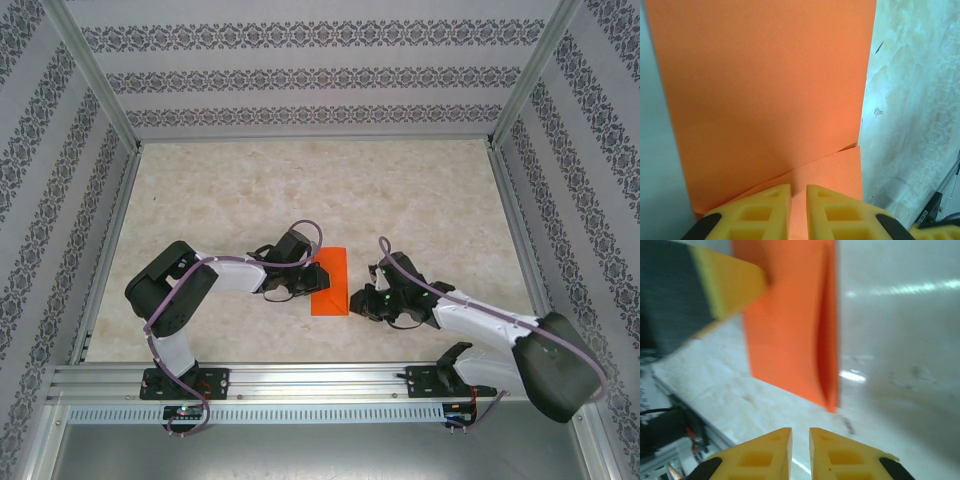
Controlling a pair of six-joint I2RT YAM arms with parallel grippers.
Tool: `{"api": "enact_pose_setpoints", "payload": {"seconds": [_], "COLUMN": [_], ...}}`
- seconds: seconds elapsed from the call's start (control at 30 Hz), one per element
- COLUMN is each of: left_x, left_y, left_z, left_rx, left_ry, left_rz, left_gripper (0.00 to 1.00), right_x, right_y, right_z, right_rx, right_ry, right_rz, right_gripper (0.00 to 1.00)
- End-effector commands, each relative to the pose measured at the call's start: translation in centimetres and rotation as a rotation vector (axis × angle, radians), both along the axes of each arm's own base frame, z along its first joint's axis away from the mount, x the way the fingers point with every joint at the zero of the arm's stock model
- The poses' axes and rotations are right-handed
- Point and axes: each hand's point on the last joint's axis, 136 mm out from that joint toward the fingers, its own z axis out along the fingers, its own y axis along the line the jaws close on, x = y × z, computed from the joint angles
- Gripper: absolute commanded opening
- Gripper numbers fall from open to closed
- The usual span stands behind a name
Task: Fold a paper plane with a square sheet of paper (pick it up from the middle)
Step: Fold the triangle a second time at the center of the table.
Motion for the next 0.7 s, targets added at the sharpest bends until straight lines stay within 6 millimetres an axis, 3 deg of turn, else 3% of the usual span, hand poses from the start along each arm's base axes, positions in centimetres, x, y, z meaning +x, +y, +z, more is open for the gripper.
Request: {"api": "enact_pose_setpoints", "payload": {"seconds": [0.0, 0.23, 0.4, 0.67], "left_x": [-0.6, -0.5, -0.5, 0.2], "left_y": [1.1, 1.0, 0.9, 0.3], "left_z": [-2.3, -2.0, -1.9, 0.1], "left_rx": [0.088, 0.082, 0.079, 0.058], "left_ry": [0.021, 0.017, 0.017, -0.039], "left_rz": [-0.005, -0.006, -0.010, -0.037], "left_gripper": [0.19, 0.19, 0.19, 0.23], "right_x": [2.4, 3.1, 3.1, 0.6], "right_y": [0.7, 4.2, 4.5, 1.4], "right_z": [2.8, 1.6, -1.3, -6.9], "right_rx": [0.042, 0.066, 0.018, -0.130], "right_ry": [-0.066, -0.003, 0.065, 0.185], "right_rz": [-0.060, 0.041, 0.064, 0.041], "right_gripper": [0.18, 0.13, 0.13, 0.11]}}
